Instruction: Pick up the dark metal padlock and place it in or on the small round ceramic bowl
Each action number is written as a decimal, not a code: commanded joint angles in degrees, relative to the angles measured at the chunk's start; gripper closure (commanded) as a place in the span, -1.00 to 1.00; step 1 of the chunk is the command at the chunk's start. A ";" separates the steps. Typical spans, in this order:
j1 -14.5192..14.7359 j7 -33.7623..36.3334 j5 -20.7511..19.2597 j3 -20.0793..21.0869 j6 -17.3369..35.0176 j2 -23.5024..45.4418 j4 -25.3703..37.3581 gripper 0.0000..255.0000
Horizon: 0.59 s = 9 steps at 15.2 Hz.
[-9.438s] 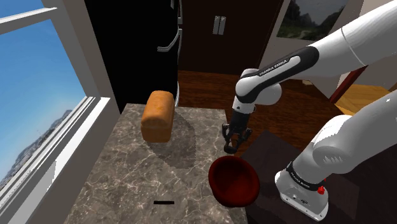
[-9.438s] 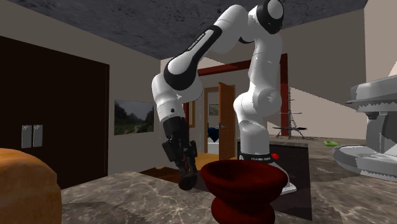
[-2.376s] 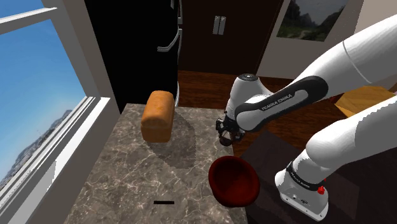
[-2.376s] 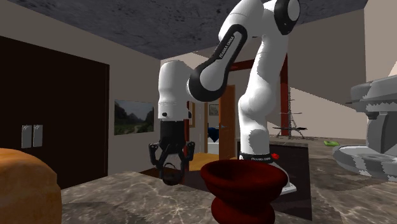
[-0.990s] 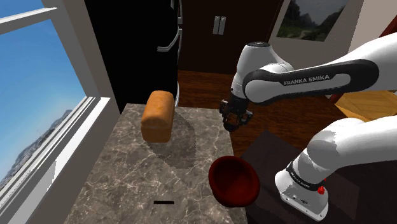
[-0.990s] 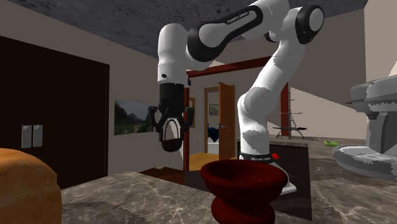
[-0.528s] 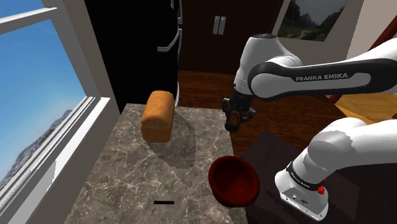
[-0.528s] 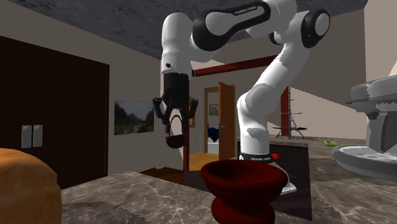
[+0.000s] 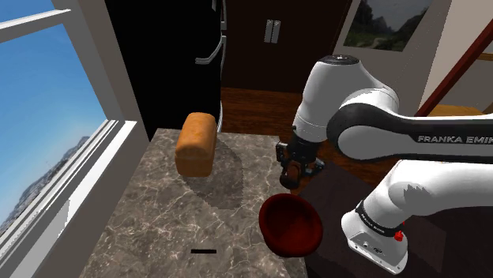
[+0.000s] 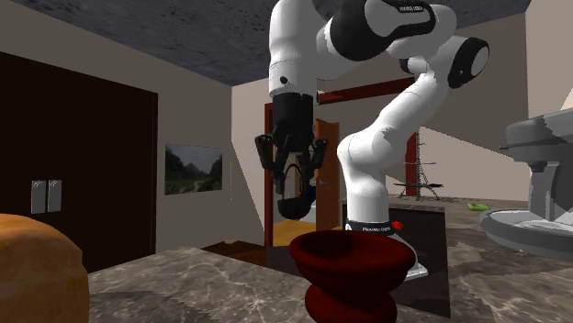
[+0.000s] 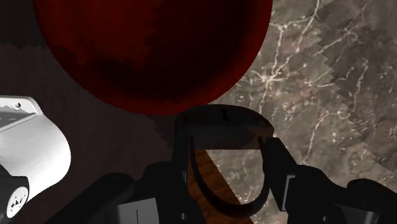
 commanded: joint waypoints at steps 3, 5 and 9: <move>4.63 6.03 3.67 3.69 -2.67 -3.03 0.48 1.00; 6.60 9.14 5.46 5.83 -3.65 -3.83 1.29 1.00; 9.06 13.42 8.76 10.09 -3.10 -3.81 1.89 1.00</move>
